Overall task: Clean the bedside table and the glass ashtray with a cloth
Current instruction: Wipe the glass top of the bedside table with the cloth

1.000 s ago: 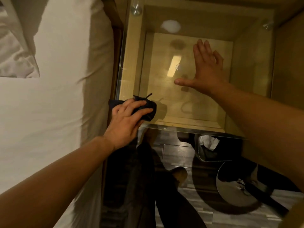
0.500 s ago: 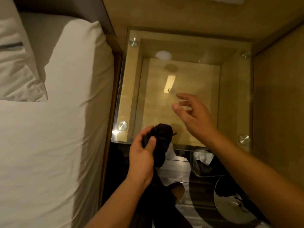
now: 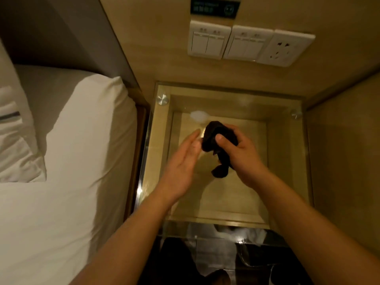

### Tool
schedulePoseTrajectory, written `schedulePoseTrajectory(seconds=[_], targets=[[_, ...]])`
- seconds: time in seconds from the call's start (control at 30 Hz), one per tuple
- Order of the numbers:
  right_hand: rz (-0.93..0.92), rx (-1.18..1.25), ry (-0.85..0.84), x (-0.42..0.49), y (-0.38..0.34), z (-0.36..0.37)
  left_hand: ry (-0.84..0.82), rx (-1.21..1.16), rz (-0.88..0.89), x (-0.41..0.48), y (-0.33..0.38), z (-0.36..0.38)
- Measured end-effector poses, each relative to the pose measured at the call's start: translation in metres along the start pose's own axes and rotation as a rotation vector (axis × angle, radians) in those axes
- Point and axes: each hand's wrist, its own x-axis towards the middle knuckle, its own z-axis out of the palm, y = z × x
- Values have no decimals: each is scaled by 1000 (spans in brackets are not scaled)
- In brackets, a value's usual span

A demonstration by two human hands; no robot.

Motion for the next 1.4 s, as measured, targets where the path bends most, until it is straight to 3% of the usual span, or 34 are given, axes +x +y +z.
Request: schedulePoseTrajectory(seconds=[0.1, 0.2, 0.3, 0.4, 0.47, 0.6, 0.73, 0.97, 1.4], targets=[[-119, -248, -14, 51, -12, -8, 157, 541, 152, 35, -37, -45], [-339, -598, -42, 106, -27, -10, 84, 1025, 151, 60, -74, -76], [-535, -872, -174, 157, -38, -7, 4, 1207, 200, 70, -94, -80], [-579, -1298, -325, 187, -33, -3, 24, 1278, 232, 73, -103, -78], [-634, -1422, -346, 194, -24, -1, 24, 1297, 242, 74, -107, -79], [-719, -1478, -319, 204, -14, 0, 15, 1308, 262, 74, -111, -78], [-783, -1441, -422, 209, -4, 11, 9, 1317, 257, 75, -112, -79], [-741, -1365, -417, 199, -2, 17, 25, 1323, 279, 76, -112, -78], [-847, -1307, -451, 101, 55, 13, 39, 1324, 285, 76, -111, -78]])
